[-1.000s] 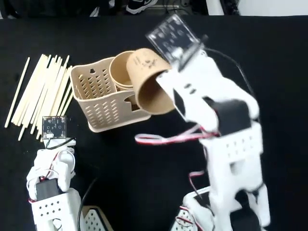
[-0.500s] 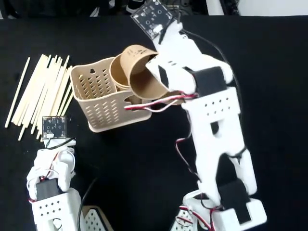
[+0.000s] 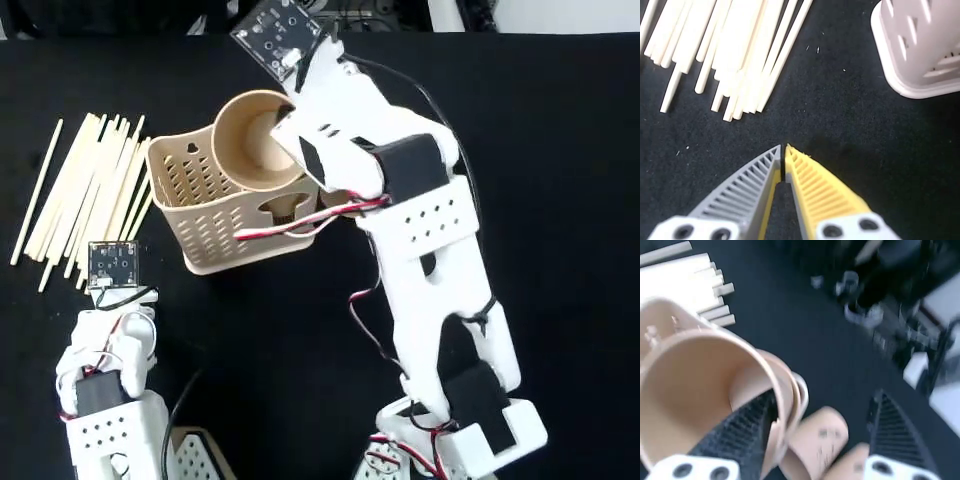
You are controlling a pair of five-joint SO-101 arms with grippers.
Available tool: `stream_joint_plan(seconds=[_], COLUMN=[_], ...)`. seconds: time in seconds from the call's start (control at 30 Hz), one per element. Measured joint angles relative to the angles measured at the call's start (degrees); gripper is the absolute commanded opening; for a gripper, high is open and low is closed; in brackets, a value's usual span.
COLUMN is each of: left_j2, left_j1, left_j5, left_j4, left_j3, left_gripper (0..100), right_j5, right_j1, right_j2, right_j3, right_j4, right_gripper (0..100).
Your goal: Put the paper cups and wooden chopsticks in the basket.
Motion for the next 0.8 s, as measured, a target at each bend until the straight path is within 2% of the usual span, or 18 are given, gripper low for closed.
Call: stream_joint_plan(seconds=[0.4,0.57,0.8], left_j2=[0.0,0.0,0.0], left_j1=[0.0,0.0,0.0], left_j5=[0.0,0.0,0.0], left_j4=[0.0,0.0,0.0], left_j3=[0.0,0.0,0.0], left_gripper=[3,3,3], right_j5=[0.0,1.0,11.9], right_j1=[1.1,2.2,7.0], right_j2=[7.6,7.4,6.2], right_j3=[-7.8,-14.6,-17.1], right_j4=[0.2,8.9,22.2], right_gripper=[28.9,28.9,28.9])
